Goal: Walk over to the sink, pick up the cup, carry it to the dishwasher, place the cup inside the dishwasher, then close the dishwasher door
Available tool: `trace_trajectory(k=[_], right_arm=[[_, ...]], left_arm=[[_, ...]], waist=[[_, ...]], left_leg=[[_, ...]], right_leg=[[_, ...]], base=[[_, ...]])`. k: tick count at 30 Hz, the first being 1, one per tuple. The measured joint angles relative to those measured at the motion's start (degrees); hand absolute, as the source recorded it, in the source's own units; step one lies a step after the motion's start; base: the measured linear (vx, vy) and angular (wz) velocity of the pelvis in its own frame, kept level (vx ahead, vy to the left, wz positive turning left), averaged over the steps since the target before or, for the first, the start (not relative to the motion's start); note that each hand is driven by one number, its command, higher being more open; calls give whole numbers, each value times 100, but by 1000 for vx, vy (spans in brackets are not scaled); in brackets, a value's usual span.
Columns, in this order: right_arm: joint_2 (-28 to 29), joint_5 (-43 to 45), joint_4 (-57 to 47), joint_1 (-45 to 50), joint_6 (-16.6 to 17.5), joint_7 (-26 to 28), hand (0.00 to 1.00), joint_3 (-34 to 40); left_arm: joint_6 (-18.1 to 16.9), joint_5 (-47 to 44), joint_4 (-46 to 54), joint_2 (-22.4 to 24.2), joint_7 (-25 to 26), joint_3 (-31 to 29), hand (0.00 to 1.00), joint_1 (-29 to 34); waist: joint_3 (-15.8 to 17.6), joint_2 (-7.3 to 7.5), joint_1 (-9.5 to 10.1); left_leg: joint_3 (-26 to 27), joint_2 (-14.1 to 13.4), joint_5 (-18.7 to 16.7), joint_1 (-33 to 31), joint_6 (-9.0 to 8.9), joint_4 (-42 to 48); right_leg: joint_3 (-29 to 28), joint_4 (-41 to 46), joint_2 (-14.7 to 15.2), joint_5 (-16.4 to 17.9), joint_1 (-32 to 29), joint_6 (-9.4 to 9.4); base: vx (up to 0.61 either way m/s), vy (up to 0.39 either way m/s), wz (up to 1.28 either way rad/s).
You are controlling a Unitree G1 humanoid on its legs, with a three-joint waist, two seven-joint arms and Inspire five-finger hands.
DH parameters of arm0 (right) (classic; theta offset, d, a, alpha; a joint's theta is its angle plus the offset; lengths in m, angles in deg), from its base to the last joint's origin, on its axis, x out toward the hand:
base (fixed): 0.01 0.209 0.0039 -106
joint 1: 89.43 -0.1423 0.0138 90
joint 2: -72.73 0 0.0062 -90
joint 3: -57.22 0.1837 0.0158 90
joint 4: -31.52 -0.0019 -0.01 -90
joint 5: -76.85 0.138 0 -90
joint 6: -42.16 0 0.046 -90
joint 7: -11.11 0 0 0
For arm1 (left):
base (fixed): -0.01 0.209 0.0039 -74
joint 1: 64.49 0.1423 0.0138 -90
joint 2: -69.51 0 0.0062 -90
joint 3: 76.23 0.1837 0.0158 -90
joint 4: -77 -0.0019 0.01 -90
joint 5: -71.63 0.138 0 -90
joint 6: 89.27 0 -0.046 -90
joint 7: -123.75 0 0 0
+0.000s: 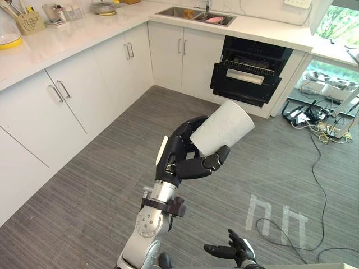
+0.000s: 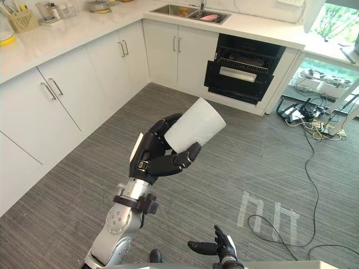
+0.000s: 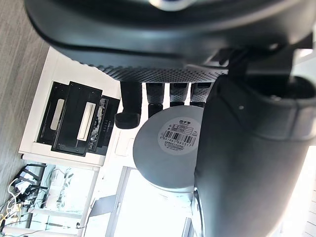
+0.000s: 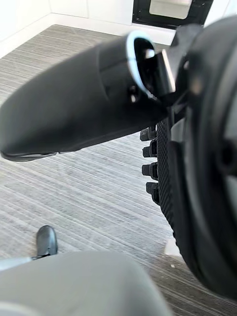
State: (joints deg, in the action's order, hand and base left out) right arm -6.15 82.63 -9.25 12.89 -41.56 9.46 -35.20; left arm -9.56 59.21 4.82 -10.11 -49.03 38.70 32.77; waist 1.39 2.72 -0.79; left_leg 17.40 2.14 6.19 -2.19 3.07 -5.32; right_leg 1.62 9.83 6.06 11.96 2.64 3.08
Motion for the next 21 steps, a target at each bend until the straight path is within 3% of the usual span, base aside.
trace_trajectory(k=[5, 6, 21], right_arm=[[3, -30, 120, -84, -1, -64, 100, 168], [37, -39, 232, -335, -2, -103, 100, 218], [46, -29, 529, -337, -94, -186, 100, 433]], left_arm=[[0, 2, -216, -5, 7, -264, 0, 191], [0, 3, -303, -112, 27, -654, 0, 420], [11, -119, -671, 6, 1, -660, 0, 642]], waist=[[-28, -70, -16], [180, -121, -28], [174, -133, 95]], left_leg=[[-60, -40, 80, 30, 13, -5], [-207, -15, 39, 86, -49, -9], [-313, -13, 69, 139, -53, -5]], right_leg=[[71, -18, -48, 0, 49, -10], [214, -295, -45, -8, 297, -14], [404, -468, -48, -82, 493, 1]], base=[[-33, -54, 5], [0, 0, 0], [-6, -9, 4]])
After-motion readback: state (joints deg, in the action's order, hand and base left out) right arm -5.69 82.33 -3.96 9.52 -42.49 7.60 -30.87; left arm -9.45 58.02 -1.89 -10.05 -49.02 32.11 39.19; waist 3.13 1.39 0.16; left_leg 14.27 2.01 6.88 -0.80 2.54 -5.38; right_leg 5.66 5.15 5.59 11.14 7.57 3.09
